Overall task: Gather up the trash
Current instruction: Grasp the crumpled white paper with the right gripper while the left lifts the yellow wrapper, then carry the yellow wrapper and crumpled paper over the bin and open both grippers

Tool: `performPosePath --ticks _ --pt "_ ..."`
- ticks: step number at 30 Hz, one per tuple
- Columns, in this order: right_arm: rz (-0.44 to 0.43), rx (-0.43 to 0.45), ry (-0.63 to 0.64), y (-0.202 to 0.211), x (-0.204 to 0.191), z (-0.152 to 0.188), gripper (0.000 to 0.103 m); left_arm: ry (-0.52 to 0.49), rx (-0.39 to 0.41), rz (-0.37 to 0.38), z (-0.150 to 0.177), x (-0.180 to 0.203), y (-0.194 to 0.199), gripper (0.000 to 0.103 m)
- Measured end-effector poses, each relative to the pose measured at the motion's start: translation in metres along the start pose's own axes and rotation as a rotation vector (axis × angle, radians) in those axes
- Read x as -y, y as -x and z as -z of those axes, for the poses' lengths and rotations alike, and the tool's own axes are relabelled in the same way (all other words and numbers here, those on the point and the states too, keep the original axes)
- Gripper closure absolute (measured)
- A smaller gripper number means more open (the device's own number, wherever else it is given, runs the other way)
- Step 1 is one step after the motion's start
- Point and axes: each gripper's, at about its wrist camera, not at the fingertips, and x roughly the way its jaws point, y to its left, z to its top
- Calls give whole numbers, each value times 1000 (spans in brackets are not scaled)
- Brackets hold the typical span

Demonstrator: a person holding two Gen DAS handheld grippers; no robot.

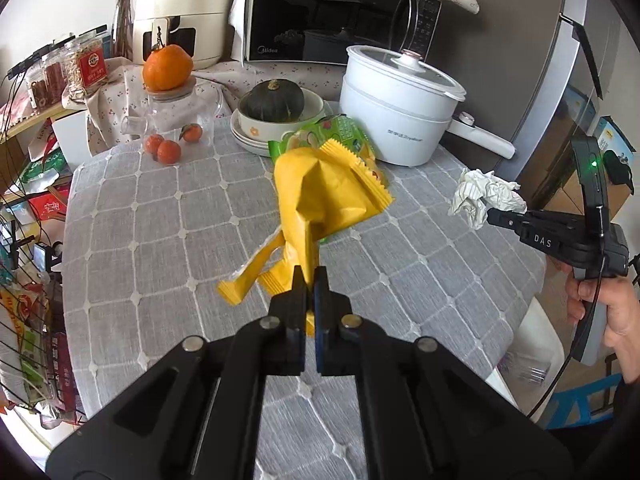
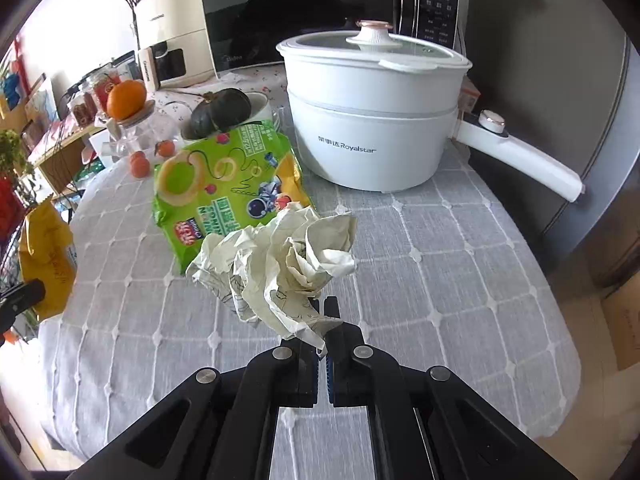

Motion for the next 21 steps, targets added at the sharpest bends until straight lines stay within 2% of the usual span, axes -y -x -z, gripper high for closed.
performPosePath --ticks 10,17,21 --pt "5 57 63 96 -10 60 100 -85 56 53 45 59 66 100" --pt "6 55 39 135 5 109 100 -121 49 95 77 98 78 100" --pt "20 38 10 150 21 138 100 -117 33 144 94 120 77 100"
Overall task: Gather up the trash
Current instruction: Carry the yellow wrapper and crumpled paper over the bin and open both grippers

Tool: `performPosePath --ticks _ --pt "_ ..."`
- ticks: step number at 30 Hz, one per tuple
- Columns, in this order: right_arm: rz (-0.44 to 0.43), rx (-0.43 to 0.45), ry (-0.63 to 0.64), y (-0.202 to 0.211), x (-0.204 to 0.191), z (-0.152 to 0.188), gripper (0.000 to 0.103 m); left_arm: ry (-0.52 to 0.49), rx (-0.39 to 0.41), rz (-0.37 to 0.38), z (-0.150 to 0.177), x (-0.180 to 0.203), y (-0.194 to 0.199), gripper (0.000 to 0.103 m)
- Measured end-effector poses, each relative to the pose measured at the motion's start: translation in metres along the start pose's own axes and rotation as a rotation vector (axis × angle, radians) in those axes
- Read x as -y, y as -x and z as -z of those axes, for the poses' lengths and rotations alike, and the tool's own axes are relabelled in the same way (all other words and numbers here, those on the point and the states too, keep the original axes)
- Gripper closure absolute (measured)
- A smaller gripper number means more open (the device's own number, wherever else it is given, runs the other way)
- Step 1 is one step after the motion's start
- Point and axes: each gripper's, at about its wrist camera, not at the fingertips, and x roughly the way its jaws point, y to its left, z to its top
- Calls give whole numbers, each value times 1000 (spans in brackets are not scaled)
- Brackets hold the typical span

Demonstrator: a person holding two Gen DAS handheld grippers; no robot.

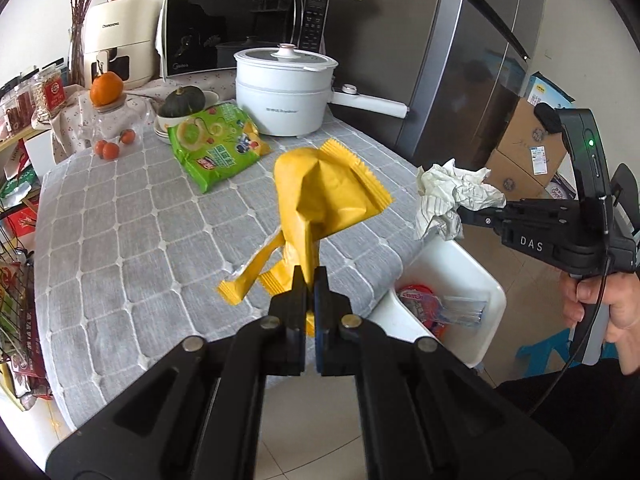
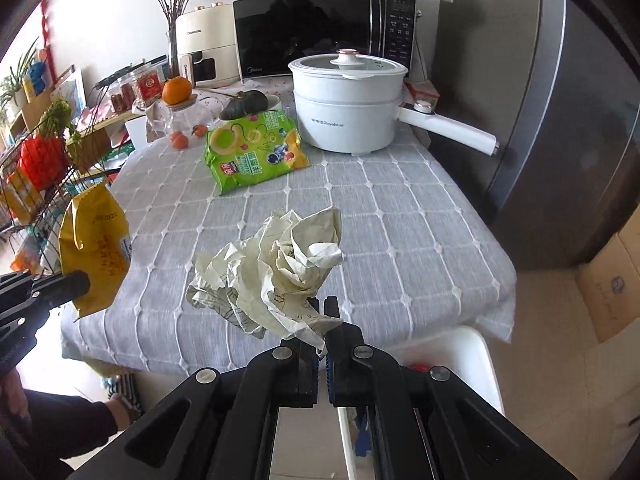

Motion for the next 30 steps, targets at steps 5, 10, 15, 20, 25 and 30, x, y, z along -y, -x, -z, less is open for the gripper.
performPosePath --ticks 5,10,15,20,25,30 --pt "9 -1 -36 12 24 35 100 12 -19 74 13 26 -15 100" --pt "11 -61 -132 21 60 63 100 -17 -41 137 12 58 -30 100" --pt "35 -112 -226 23 100 93 100 -57 -80 196 14 92 -50 100" --pt "75 -171 -296 16 135 123 100 -92 -141 269 21 128 -82 99" --pt "109 -202 -355 16 161 146 100 -126 -192 305 32 158 -120 99" --pt "118 -223 -389 14 177 158 99 -152 -214 294 39 173 -145 99"
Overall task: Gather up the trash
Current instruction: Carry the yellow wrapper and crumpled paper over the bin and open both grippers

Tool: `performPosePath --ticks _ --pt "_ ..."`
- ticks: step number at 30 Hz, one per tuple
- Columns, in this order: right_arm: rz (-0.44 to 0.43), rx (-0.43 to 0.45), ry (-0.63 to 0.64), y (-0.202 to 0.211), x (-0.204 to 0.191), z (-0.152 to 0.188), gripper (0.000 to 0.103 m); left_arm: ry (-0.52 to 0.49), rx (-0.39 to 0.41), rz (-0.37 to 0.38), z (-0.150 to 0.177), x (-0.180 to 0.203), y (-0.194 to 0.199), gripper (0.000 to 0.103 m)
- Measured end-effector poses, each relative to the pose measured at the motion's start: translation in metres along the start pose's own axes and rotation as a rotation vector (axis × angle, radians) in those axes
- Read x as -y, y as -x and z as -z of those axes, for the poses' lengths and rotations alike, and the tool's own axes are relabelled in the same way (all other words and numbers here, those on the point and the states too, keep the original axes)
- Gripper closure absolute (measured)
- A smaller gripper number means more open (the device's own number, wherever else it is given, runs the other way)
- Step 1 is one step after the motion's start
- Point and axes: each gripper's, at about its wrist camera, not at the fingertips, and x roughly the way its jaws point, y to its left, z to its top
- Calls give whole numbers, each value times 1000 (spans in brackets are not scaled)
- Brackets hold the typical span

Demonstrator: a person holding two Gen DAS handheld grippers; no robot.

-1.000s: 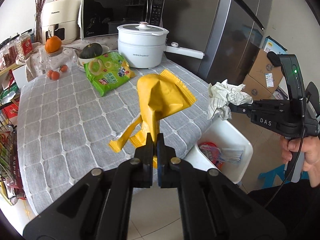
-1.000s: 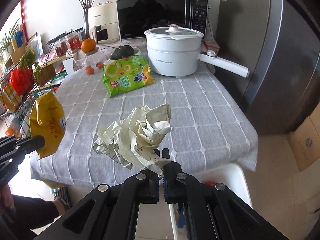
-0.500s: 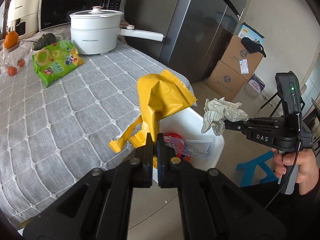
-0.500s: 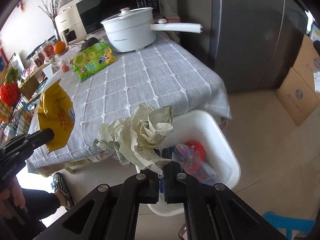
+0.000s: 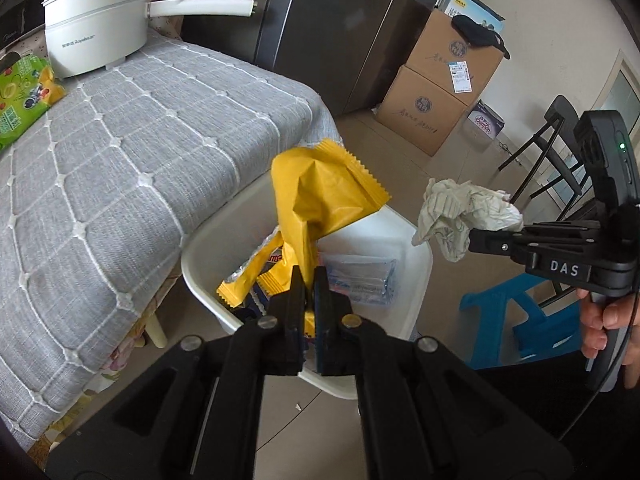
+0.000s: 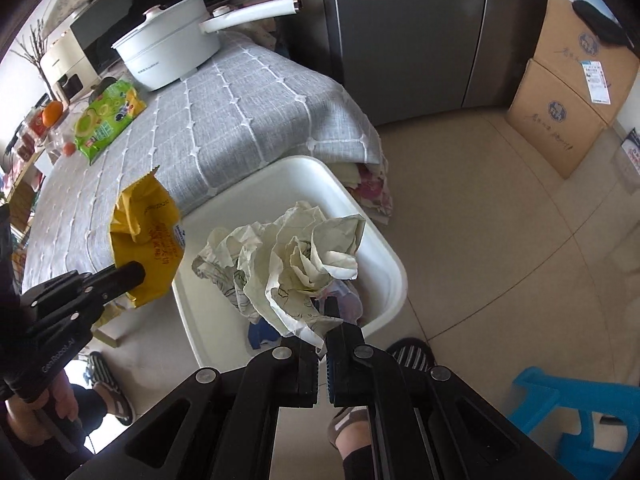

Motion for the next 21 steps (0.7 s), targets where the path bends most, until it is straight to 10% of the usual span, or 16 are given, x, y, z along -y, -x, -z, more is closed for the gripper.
performPosePath --ticks 5,9,21 --pt "5 -8 -16 -1 10 1 99 -1 -6 -25 2 -2 -11 93" --pt "7 -15 -20 -2 11 1 99 28 -10 -91 2 -8 -5 26" --pt "-9 -34 40 -10 -15 -5 99 76 -30 -302 17 -41 35 3"
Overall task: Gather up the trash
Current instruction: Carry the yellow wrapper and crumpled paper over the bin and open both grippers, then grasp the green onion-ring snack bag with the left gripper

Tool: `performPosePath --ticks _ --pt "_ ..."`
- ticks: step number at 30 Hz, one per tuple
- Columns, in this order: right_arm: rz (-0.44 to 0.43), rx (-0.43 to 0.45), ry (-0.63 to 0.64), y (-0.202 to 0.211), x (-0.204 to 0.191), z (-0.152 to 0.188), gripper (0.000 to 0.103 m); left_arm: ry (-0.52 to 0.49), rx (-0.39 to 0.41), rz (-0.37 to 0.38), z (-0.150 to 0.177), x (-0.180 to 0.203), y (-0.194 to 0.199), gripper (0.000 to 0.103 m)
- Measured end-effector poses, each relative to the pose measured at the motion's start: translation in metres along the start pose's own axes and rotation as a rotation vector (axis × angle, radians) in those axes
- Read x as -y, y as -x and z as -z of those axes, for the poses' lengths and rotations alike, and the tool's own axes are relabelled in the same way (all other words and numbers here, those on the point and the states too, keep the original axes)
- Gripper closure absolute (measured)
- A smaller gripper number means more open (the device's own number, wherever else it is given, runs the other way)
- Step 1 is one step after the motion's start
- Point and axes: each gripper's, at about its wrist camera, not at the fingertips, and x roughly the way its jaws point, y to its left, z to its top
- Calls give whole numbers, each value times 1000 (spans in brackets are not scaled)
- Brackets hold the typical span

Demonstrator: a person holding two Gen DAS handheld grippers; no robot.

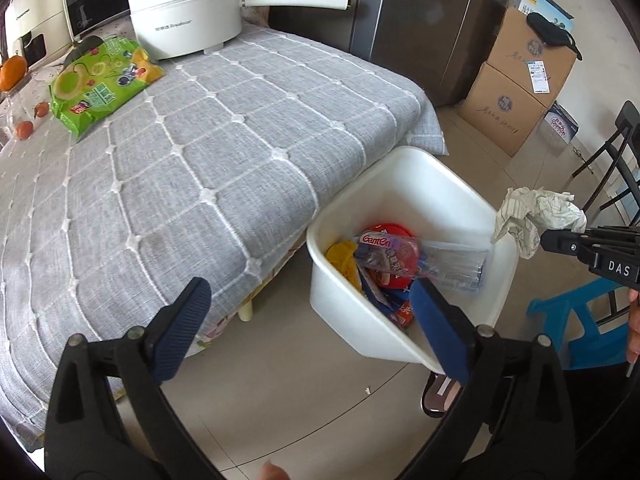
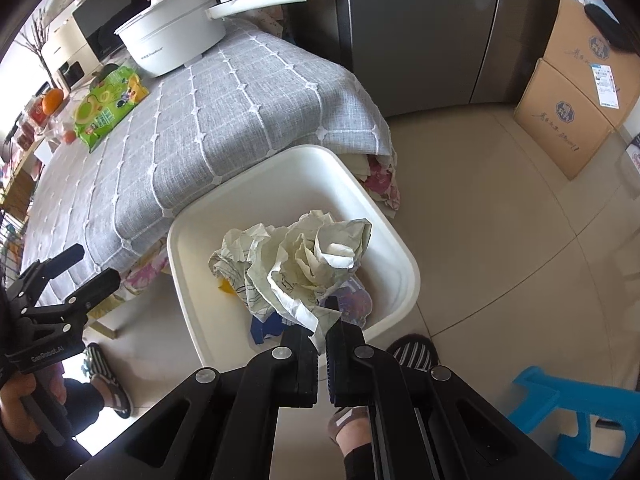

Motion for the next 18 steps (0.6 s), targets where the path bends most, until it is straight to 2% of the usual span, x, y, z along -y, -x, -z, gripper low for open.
performPosePath --ticks 7,8,10,12,18 --pt "-22 -21 13 -10 -21 -7 98 -8 5 -28 9 -15 16 2" --pt "-33 -26 1 -11 -23 -9 94 -2 3 -25 10 -18 18 2" --pt "-53 -46 -24 -14 -26 -12 77 11 2 -24 12 -24 21 1" --pt "-64 -41 -52 -13 -29 -15 41 23 2 -28 14 -30 25 1" --pt "-86 13 -59 -1 -47 -23 32 52 9 -37 21 -47 37 1"
